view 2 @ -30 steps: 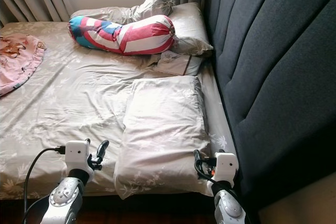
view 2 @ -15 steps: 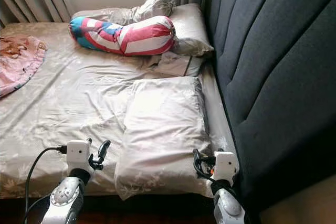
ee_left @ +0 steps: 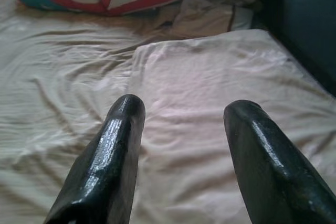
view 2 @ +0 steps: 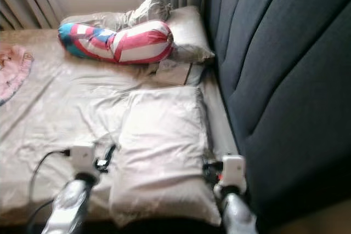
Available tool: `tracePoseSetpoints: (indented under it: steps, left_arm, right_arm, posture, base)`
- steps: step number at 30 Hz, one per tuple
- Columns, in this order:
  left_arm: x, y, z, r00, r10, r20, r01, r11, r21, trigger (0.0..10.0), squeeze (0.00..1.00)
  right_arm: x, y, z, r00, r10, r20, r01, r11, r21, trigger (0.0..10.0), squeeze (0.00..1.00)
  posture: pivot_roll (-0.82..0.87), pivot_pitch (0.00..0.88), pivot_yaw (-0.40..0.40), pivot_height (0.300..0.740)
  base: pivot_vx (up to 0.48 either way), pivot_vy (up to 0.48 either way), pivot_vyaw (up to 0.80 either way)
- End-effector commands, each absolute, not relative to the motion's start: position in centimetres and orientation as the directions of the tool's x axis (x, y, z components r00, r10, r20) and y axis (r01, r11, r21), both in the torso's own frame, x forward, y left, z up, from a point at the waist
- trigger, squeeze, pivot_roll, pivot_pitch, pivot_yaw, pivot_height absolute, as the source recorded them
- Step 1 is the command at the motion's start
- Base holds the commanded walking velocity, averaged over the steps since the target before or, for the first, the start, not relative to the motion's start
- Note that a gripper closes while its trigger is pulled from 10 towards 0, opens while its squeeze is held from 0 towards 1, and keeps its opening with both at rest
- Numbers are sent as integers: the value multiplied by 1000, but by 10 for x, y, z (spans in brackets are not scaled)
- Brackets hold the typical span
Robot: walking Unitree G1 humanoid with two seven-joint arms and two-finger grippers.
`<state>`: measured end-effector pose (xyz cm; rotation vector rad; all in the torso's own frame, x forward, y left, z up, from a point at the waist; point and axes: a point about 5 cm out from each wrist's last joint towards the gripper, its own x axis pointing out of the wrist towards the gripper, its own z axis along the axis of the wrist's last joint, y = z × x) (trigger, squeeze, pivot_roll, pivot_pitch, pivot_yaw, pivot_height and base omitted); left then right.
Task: Clean up the room
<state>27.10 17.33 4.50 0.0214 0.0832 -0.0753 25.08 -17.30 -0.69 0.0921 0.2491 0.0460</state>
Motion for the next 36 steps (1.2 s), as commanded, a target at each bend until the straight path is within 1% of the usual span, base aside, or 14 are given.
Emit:
tracePoseSetpoints:
  steps: [1, 10, 13, 22, 27, 36]
  left_arm:
    - [267, 185, 40, 993, -41, -110, 45, 999, 29, 10000, 0]
    - [269, 184, 41, 991, -61, -120, 65, 997, 31, 10000, 0]
    - [274, 182, 49, 992, -79, -96, 81, 997, 17, 10000, 0]
    - [278, 182, 52, 992, -82, -93, 83, 996, 16, 10000, 0]
    - [277, 182, 50, 992, -79, -102, 81, 997, 15, 10000, 0]
    - [277, 182, 50, 992, -74, -100, 75, 997, 11, 10000, 0]
  right_arm:
    - [252, -163, -8, 965, 77, -250, -48, 992, 120, 10000, 0]
    - [253, -164, -9, 963, 69, -259, -42, 993, 110, 10000, 0]
    - [252, -165, -10, 963, 62, -263, -35, 994, 106, 10000, 0]
    - [252, -165, -11, 960, 51, -274, -21, 994, 111, 10000, 0]
    - [252, -166, -11, 963, 45, -267, -15, 993, 115, 10000, 0]
    - [253, -166, -10, 963, 53, -262, -25, 994, 109, 10000, 0]
  posture:
    - [-111, 17, -8, 740]
    - [-107, 23, -10, 740]
    - [-103, 28, -10, 740]
    - [-107, 39, -10, 740]
    - [-107, 42, -11, 740]
    - [-106, 45, -14, 740]
  base:
    - [300, 0, 0]
    - [31, 0, 0]
    - [0, 0, 0]
    - [0, 0, -58]
    - [253, 0, -741]
    - [262, 0, 0]
